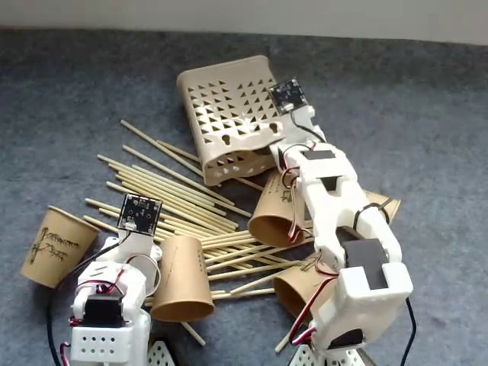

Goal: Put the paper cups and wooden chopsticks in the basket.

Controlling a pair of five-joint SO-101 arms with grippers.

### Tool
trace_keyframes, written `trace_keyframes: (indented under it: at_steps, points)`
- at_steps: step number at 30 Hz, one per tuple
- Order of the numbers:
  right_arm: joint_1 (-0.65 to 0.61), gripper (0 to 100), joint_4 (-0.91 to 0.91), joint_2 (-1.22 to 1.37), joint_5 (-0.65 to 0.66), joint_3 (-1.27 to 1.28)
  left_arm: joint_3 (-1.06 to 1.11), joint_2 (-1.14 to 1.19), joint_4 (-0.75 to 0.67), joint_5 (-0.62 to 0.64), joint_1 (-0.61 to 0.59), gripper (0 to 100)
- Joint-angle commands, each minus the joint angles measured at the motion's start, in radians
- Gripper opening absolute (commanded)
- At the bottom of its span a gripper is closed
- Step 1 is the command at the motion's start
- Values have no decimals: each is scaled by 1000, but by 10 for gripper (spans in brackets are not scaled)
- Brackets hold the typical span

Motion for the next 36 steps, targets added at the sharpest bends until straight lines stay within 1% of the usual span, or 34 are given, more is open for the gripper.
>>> trace_keyframes:
  at_steps: [1,4,7,8,12,19,23,30,36]
  points:
    - [12,110,-108,-79,-72,-5,19,-2,2,2,10,7]
    - [15,1,-107,-88,-74,-7,19,-2,2,2,10,7]
    - [36,8,-85,-159,-78,21,19,-2,2,2,10,7]
    - [36,7,-59,-191,-83,31,19,-2,2,2,10,7]
    - [38,7,68,-315,-173,53,19,-2,2,2,10,7]
    - [38,7,262,-401,-201,1,19,-2,2,2,10,7]
    - [38,7,420,-430,-265,-73,19,-2,2,2,10,7]
    - [35,7,740,-449,-262,-283,19,-2,2,2,10,7]
    - [36,7,978,-447,-269,-456,19,-2,2,2,10,7]
